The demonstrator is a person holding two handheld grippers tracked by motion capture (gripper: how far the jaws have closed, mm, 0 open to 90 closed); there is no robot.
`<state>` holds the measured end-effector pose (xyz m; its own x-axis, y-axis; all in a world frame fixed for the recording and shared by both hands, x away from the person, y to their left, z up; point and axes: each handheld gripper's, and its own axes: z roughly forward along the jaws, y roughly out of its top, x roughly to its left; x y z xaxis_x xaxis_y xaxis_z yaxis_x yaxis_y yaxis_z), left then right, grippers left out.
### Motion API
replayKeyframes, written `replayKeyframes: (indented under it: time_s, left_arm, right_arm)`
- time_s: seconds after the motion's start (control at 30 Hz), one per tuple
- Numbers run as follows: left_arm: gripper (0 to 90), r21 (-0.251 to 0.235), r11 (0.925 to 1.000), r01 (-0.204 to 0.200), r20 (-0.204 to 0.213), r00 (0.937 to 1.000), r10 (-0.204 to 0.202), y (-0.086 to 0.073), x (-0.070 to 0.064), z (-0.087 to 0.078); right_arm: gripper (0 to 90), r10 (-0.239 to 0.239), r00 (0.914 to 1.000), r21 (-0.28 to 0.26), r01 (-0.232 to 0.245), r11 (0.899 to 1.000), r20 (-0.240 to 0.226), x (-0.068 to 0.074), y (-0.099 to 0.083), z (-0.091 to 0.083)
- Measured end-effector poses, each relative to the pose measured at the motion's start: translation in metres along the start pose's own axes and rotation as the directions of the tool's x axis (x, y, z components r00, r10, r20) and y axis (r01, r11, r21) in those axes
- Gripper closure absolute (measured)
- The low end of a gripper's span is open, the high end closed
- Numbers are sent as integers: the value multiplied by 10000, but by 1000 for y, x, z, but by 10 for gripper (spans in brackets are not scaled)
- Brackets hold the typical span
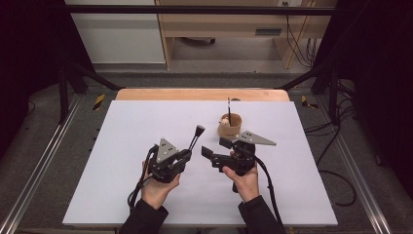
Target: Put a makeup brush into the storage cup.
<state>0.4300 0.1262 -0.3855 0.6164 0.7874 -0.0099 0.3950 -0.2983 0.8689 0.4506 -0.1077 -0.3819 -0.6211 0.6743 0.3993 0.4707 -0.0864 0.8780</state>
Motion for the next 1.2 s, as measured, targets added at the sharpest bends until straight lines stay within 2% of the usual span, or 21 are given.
replayKeyframes:
  time_s: [0.53,1.0,1.2]
  left_arm:
    - [789,-267,9995,141,210,9997,-135,1,-14,6]
    - [788,-304,9995,-6,321,9995,15,1,-23,7]
    - [788,-336,9994,6,381,9993,6,1,-26,8]
  right_arm:
    - [268,364,9990,157,-360,9992,-244,1,-3,9]
    - [445,782,9967,270,-776,9966,-209,0,-5,14]
    - [519,801,9965,292,-793,9964,-252,0,-6,15]
